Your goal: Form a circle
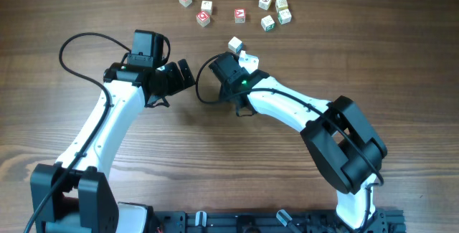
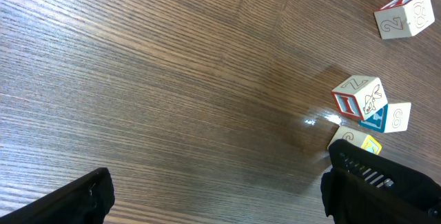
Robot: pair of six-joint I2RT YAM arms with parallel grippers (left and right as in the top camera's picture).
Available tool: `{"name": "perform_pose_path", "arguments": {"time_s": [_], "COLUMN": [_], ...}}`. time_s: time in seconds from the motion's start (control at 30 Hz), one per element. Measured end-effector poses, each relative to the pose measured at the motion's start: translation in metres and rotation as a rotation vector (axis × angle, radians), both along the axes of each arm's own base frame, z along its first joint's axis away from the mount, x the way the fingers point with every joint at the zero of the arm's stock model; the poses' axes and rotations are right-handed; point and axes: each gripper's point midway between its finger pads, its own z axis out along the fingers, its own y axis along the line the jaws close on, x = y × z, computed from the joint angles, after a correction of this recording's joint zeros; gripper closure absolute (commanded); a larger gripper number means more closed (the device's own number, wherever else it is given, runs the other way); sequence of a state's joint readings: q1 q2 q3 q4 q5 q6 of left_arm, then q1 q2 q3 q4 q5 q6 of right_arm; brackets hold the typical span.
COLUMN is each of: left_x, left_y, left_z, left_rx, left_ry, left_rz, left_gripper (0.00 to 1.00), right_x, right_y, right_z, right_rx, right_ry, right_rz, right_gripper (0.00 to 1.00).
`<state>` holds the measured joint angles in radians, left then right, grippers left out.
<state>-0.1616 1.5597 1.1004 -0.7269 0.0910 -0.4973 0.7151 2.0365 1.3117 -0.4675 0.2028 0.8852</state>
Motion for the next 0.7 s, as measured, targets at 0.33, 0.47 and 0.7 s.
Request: {"name": "perform_pose_path", "arguments": {"time_s": [0.33, 0.47, 0.7], "left_x": [0.0, 0.0, 0.0], "left_y": [0.0, 0.0, 0.0], "left_z": [0.0, 0.0, 0.0], "left_rx": [0.0, 0.0, 0.0], "left_ry": [0.0, 0.0, 0.0], "left_rz": [0.0, 0.0, 0.0], "left_gripper": [0.0, 0.0, 0.0], "right_x": [-0.003, -0.005, -0.001], "right_y": [0.003, 0.002, -0.006], "right_z": [-0.001, -0.002, 0.024], "right_rx": [0.018, 0.017, 0.05], "right_ry": [0.016, 0.029, 0.014], "right_rz": [0.006, 0.009, -0.013], "right_gripper": [0.55, 0.48, 0.42]}}
